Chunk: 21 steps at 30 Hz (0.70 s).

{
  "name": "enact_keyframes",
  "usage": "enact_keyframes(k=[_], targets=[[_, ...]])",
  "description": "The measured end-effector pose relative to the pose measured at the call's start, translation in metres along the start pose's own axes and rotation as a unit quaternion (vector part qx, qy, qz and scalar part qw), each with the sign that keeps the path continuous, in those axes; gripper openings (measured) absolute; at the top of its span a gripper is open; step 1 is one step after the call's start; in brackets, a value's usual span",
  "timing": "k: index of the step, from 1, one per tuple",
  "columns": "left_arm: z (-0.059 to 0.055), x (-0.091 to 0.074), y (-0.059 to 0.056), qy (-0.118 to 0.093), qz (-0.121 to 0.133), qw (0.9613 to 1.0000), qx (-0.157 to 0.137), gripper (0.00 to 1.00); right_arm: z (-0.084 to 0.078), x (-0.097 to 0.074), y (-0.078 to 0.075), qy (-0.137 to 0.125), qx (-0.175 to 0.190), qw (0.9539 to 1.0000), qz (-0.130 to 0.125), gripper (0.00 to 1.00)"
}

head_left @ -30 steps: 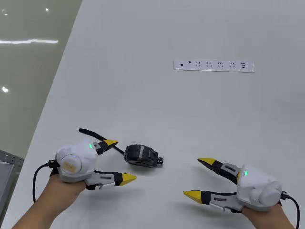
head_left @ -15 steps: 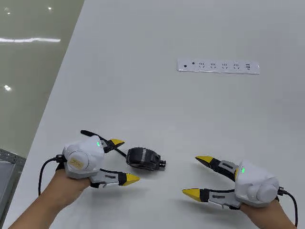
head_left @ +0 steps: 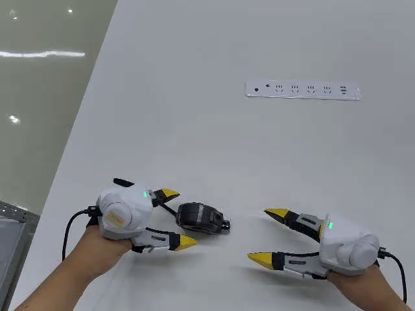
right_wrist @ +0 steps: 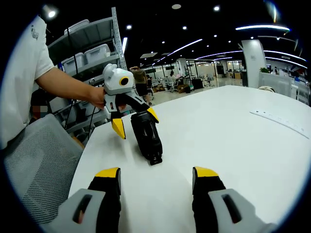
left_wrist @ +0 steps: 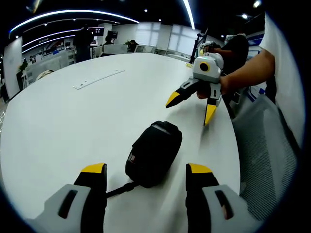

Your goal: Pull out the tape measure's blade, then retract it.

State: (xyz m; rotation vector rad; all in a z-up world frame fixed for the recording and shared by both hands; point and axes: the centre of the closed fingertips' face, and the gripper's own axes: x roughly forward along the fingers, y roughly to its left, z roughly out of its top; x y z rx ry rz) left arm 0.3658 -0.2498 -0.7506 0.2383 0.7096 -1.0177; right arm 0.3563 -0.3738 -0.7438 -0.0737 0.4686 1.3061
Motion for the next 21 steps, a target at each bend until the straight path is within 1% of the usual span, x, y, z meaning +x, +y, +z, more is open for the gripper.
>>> enact_keyframes(k=[6,9,12,16,19,21], targets=[[-0.003,0.005,-0.006,0.007,-0.021,0.9997,0.009,0.62,-0.002,0.006,0.003,0.003,0.002,0.9999,0.01,0.59],[-0.004,0.007,-0.006,0.01,-0.026,0.9996,0.012,0.62,-0.004,0.009,0.005,0.005,0.005,0.9999,0.014,0.58],[-0.008,0.009,-0.006,0.02,-0.032,0.9991,0.017,0.61,-0.006,0.013,0.007,0.008,0.005,0.9998,0.018,0.58],[-0.009,0.011,-0.006,0.022,-0.037,0.9989,0.018,0.6,-0.005,0.015,0.008,0.008,0.004,0.9997,0.021,0.58],[-0.008,0.012,-0.009,0.02,-0.046,0.9986,0.017,0.57,-0.004,0.015,0.007,0.004,0.008,0.9997,0.021,0.56],[-0.008,0.013,-0.008,0.022,-0.046,0.9984,0.023,0.52,-0.004,0.015,0.007,0.004,0.009,0.9997,0.021,0.56]])
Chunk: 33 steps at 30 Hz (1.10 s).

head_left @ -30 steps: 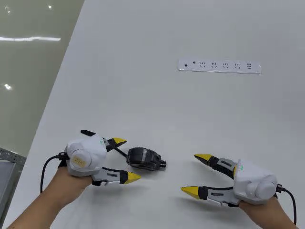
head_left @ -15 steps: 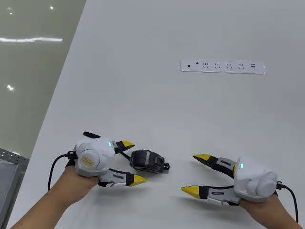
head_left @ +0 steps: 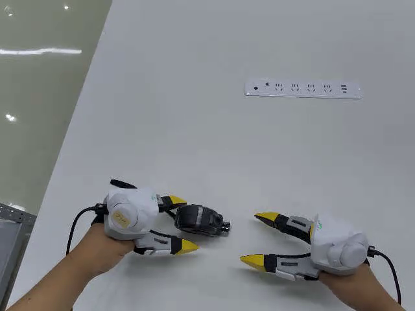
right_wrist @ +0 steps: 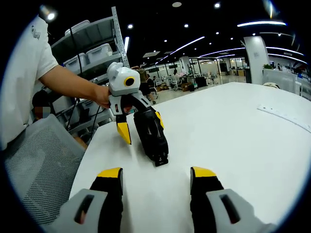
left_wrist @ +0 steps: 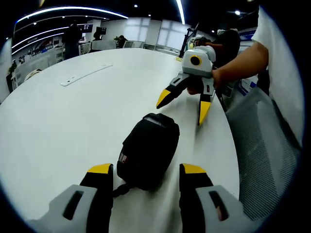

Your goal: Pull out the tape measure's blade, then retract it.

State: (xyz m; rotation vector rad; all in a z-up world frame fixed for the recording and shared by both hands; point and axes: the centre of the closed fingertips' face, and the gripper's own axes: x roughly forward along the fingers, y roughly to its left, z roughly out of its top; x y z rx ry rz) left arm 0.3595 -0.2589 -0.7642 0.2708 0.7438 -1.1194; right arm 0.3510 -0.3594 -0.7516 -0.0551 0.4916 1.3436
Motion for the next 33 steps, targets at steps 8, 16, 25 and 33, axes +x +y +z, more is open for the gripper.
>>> enact_keyframes(k=[8,16,25,33], targets=[[0.0035,0.0037,0.0021,-0.003,0.001,1.0,0.002,0.45,-0.0033,-0.0015,0.0001,0.001,0.004,1.0,-0.001,0.55],[0.0036,0.0059,0.0042,-0.001,0.001,1.0,0.0,0.38,-0.0044,-0.0036,-0.0028,0.001,0.009,0.9999,-0.005,0.55],[0.0001,0.0065,0.0057,0.002,0.001,1.0,-0.005,0.35,-0.0051,-0.0035,-0.0035,0.001,0.009,0.9999,-0.006,0.55],[-0.0002,0.0065,0.006,0.004,0.004,1.0,-0.002,0.35,-0.0056,-0.0027,-0.0028,0.001,0.01,0.9999,-0.004,0.54]])
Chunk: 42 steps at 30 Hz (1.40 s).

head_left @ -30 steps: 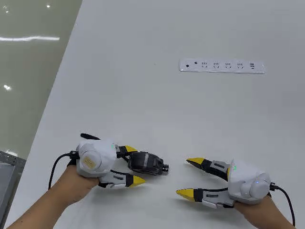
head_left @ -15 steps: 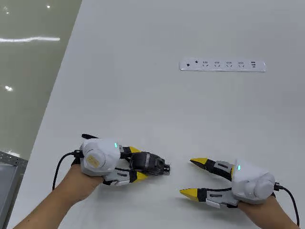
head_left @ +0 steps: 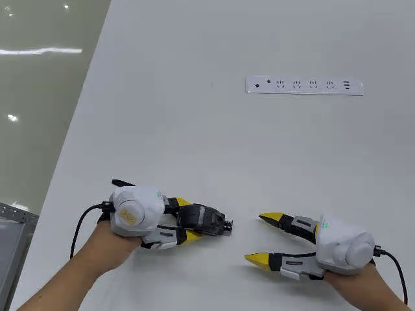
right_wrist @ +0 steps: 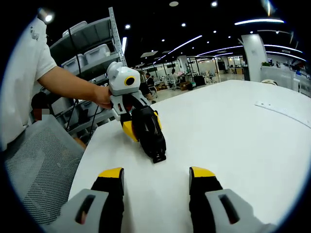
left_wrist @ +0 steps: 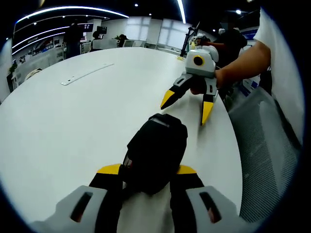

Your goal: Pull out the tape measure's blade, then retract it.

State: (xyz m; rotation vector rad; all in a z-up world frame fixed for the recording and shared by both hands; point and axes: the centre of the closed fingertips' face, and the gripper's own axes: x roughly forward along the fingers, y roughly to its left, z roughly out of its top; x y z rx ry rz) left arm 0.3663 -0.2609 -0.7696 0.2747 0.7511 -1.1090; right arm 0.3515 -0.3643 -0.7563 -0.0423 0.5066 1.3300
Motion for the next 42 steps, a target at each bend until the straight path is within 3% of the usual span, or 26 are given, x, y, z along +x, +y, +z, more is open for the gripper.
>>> enact_keyframes(k=[10,32,42], targets=[[0.0,0.0,0.0,0.001,0.0,1.0,0.001,0.34,-0.001,0.0,0.0,0.001,0.0,1.0,0.0,0.53],[-0.001,0.0,0.0,0.003,0.002,0.9999,-0.016,0.34,0.002,0.024,0.0,0.015,-0.069,0.9971,0.027,0.5],[-0.002,0.001,0.001,0.003,0.004,0.9998,-0.021,0.34,0.003,0.033,0.001,0.012,-0.093,0.9948,0.04,0.43]])
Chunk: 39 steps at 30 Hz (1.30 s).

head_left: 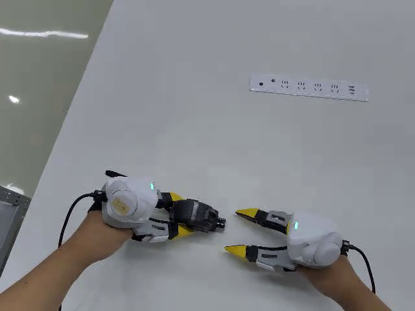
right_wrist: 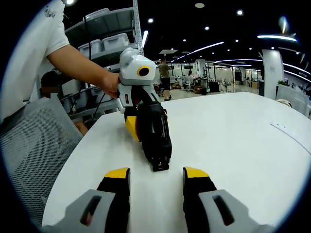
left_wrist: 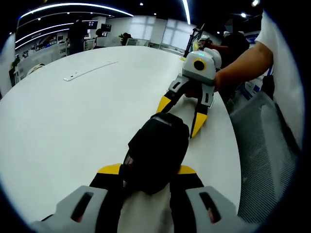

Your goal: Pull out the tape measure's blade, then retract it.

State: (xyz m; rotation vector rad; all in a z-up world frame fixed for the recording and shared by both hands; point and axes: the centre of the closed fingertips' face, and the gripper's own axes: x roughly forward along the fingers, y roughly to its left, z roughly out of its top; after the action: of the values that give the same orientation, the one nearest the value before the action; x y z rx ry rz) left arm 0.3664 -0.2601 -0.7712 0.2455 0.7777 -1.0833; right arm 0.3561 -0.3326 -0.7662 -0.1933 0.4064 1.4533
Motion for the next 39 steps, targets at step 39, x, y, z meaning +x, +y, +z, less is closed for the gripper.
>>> enact_keyframes(k=[39], targets=[[-0.002,0.001,0.001,0.001,-0.003,1.0,-0.001,0.34,0.0,0.021,-0.008,-0.007,-0.022,0.9996,0.014,0.25]])
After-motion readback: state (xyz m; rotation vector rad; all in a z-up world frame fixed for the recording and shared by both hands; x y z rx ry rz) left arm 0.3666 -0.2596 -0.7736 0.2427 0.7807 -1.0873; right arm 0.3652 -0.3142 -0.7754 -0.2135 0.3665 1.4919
